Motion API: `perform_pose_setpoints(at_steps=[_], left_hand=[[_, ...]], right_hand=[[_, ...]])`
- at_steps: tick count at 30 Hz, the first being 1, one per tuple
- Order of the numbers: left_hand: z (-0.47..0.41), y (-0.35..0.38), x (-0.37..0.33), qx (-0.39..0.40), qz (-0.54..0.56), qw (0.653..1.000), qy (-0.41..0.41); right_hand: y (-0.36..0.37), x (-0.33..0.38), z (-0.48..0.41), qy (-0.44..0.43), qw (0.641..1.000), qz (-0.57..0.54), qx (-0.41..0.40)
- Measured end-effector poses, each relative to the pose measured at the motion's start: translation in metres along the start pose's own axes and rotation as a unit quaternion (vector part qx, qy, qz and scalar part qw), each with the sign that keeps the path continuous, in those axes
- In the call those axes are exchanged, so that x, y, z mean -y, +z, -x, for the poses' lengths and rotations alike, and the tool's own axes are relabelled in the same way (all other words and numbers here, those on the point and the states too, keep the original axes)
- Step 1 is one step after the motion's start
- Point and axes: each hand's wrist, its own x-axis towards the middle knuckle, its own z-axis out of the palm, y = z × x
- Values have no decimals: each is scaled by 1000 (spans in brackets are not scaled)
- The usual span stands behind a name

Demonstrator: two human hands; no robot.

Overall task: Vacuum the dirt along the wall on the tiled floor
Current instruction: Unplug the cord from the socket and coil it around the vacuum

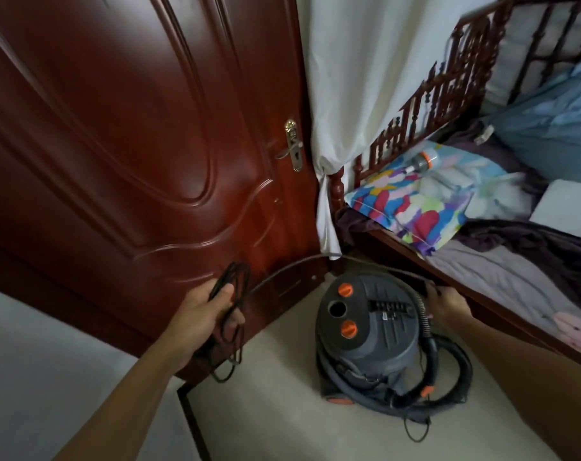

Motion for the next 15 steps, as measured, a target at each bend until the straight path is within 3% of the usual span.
perform_pose_setpoints(at_steps=[4,8,12,15], left_hand=[[-55,-26,19,-19,-51,998,-21],[-118,-42,30,-17,-13,1000,-23],[-166,-30,28,83,33,996,-22],[-190,-11,22,164,73,984,1]], right_hand=[[-21,82,6,-149,983,-56,-90],[-23,166,36,-280,959,-12,-46],[7,229,51,-246,948,179,94],[21,264,63,-223,949,152,163]])
